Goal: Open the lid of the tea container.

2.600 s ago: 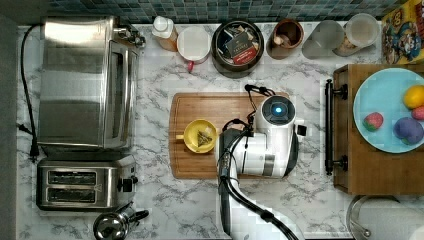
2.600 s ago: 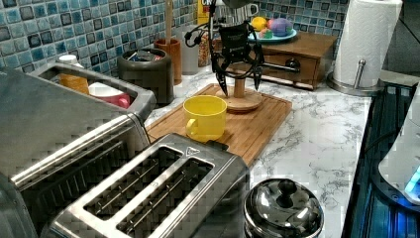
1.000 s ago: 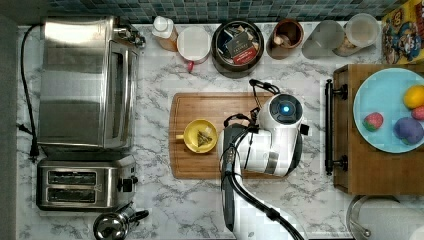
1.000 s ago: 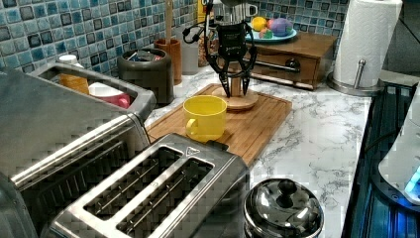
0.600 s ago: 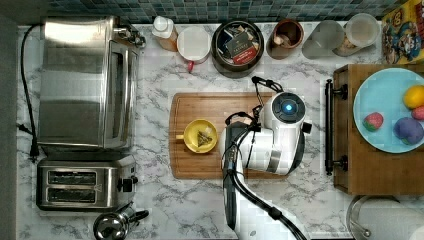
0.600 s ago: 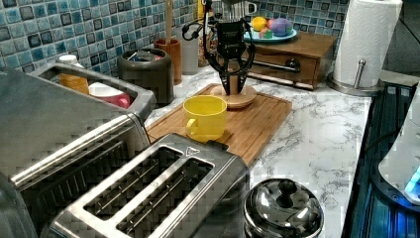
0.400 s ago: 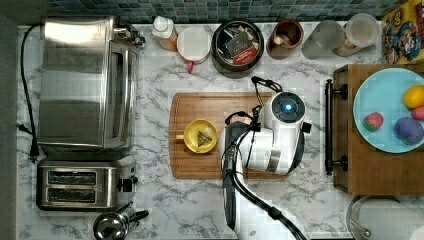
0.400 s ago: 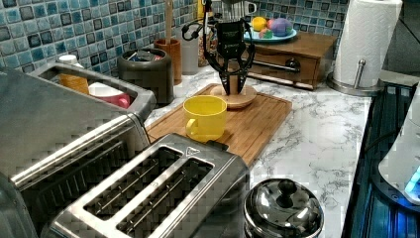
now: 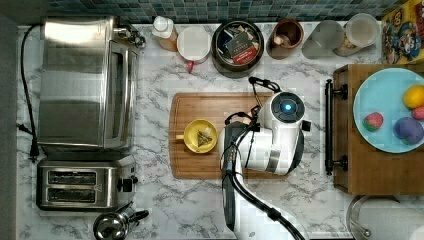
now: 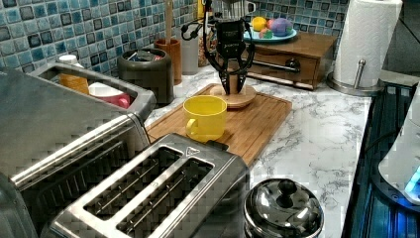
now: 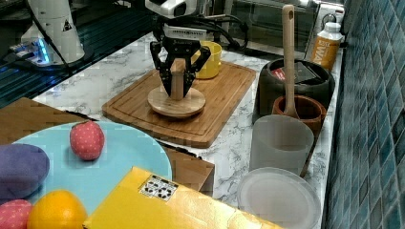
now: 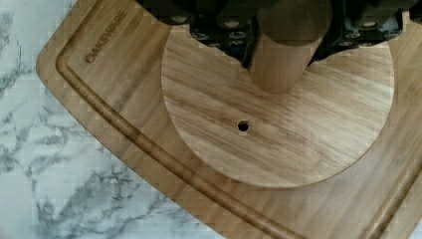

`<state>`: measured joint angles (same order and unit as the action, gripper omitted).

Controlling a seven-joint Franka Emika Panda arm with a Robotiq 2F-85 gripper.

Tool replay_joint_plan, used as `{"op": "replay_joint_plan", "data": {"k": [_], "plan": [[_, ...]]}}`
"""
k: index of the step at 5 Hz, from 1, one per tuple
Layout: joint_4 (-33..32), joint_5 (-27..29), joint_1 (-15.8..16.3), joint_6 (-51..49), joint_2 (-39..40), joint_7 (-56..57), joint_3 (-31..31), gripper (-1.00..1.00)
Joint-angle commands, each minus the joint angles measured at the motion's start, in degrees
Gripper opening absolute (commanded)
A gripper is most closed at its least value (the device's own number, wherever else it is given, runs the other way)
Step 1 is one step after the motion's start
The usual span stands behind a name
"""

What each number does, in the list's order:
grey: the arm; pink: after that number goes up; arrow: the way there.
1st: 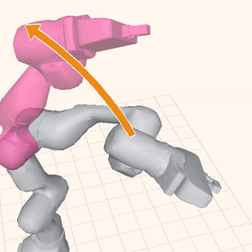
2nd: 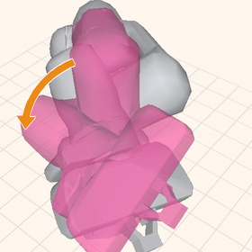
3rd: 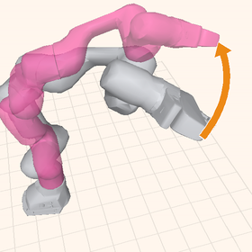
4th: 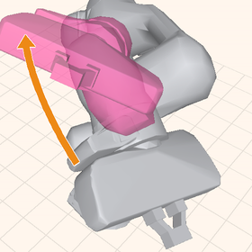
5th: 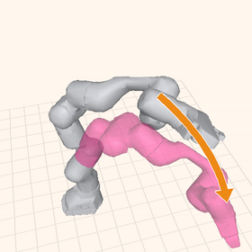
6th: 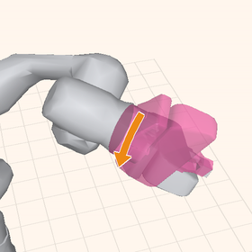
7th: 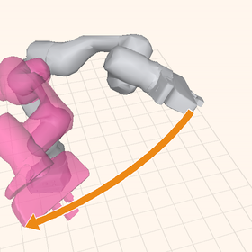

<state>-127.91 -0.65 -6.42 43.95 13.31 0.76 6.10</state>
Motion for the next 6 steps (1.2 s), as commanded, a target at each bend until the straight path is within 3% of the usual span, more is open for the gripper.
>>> {"op": "replay_joint_plan", "data": {"k": [1,2,3,6], "plan": [[8.68,-2.84,4.96,-1.20,-18.19,4.48,-5.17,-1.00],[13.80,-2.78,5.74,-7.21,-18.01,5.24,-6.14,-1.00],[15.13,-1.14,6.51,-10.98,-19.83,8.84,-6.74,-1.00],[15.59,-2.68,5.02,-19.29,-25.67,4.20,-8.75,-1.00]]}}
